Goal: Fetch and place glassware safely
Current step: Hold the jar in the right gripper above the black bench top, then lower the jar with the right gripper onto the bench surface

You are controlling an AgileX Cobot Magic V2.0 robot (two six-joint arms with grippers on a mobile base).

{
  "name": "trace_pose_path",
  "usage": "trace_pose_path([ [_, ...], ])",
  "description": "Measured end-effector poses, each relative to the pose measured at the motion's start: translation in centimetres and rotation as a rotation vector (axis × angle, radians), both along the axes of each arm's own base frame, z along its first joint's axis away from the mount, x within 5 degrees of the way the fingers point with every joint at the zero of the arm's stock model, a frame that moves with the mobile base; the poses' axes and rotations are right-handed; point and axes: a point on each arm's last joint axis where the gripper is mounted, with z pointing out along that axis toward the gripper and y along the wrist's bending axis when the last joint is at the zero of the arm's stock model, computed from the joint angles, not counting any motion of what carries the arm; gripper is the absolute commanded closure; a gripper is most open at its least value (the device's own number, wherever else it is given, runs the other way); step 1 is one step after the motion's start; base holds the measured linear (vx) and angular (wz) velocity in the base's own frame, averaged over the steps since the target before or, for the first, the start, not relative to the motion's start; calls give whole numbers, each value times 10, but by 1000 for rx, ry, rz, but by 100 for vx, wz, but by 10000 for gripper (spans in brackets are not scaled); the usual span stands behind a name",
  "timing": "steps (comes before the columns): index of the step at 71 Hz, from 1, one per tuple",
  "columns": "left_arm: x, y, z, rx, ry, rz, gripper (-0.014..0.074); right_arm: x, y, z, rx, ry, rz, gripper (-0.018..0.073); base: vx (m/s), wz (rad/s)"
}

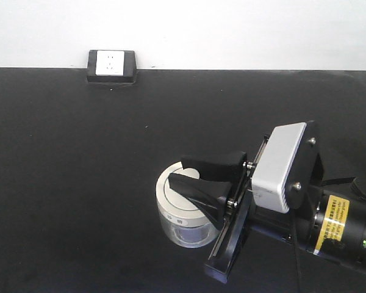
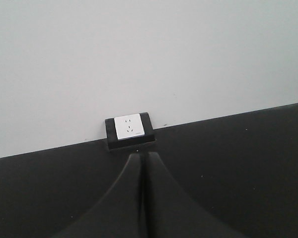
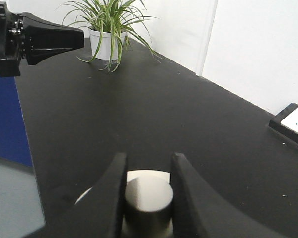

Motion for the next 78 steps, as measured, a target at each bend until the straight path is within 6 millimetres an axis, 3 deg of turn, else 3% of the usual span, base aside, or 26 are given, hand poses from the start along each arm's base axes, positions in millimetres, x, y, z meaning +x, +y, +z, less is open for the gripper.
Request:
trace_pose_path([
  [43,0,0,0,0,0,0,603,12,-3,-3,39,47,-116,559,0,0],
  [59,0,0,0,0,0,0,603,42,-8,-17,94,67,-216,559,0,0],
  [78,0,0,0,0,0,0,603,90,-43,-40,180,67,-300,559,0,0],
])
